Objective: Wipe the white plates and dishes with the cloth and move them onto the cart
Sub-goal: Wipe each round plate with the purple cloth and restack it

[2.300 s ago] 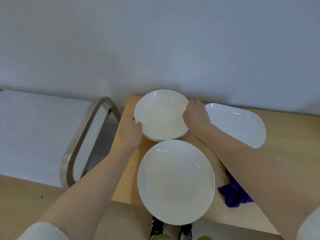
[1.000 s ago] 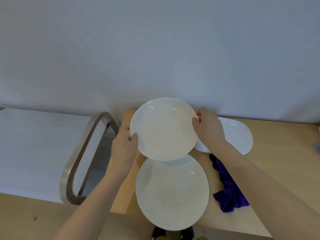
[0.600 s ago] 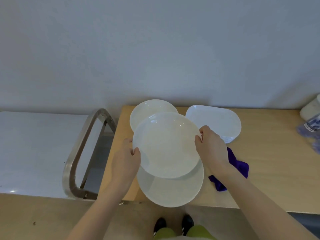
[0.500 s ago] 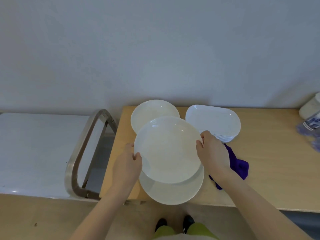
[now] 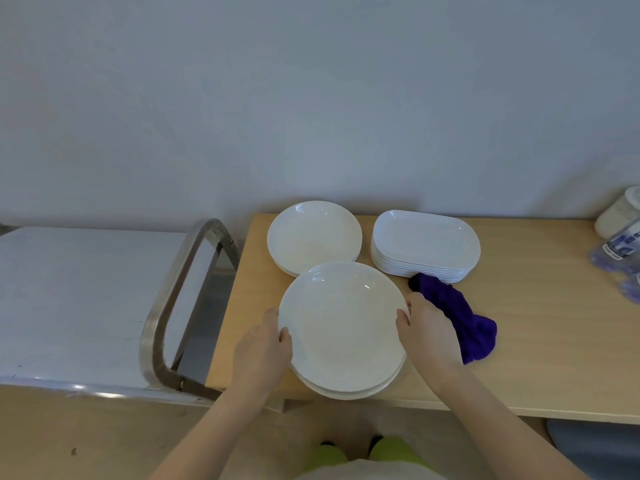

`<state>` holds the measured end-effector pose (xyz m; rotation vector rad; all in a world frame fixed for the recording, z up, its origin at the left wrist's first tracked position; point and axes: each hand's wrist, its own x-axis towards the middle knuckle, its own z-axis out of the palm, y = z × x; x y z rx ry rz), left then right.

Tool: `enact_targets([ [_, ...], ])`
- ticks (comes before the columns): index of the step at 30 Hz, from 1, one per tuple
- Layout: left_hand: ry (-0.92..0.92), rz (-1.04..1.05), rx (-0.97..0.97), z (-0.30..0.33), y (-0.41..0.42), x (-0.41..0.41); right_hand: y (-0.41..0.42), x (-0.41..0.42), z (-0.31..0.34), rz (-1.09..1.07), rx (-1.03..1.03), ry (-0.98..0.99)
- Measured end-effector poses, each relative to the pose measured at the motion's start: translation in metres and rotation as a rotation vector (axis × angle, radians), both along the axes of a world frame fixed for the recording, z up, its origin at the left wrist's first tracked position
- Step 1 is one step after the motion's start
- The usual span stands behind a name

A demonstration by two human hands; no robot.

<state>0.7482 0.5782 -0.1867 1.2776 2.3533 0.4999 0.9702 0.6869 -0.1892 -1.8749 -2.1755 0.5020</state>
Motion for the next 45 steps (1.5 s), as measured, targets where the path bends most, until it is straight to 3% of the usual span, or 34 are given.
enact_targets([
  [6,0.032,-0.034,-0.037,-0.004,0.001,0.001,-0.002,0.003,-0.001,-0.007,-0.043,0.034],
  [11,0.048,-0.044,-0.038,-0.004,-0.001,0.002,-0.005,0.007,-0.003,0.067,0.001,-0.186],
  [15,0.082,-0.067,-0.046,-0.002,-0.001,0.003,-0.006,0.005,-0.006,0.044,0.065,-0.198],
  [21,0.29,-0.043,-0.047,0.009,0.004,0.016,-0.002,0.012,-0.01,0.018,0.217,-0.13],
  [28,0.406,-0.034,-0.025,0.01,0.016,0.03,0.018,0.04,-0.032,-0.085,0.083,-0.21],
  [31,0.401,0.004,-0.056,0.01,0.019,0.034,0.025,0.047,-0.043,-0.098,-0.016,-0.278],
  [37,0.273,0.034,-0.059,0.01,0.018,0.041,0.035,0.054,-0.05,-0.039,0.023,-0.41],
  [40,0.225,0.051,-0.032,0.009,0.016,0.036,0.042,0.055,-0.041,-0.115,0.057,-0.207],
  [45,0.183,0.067,0.019,0.006,0.014,0.029,0.038,0.058,-0.02,-0.46,0.001,0.635],
])
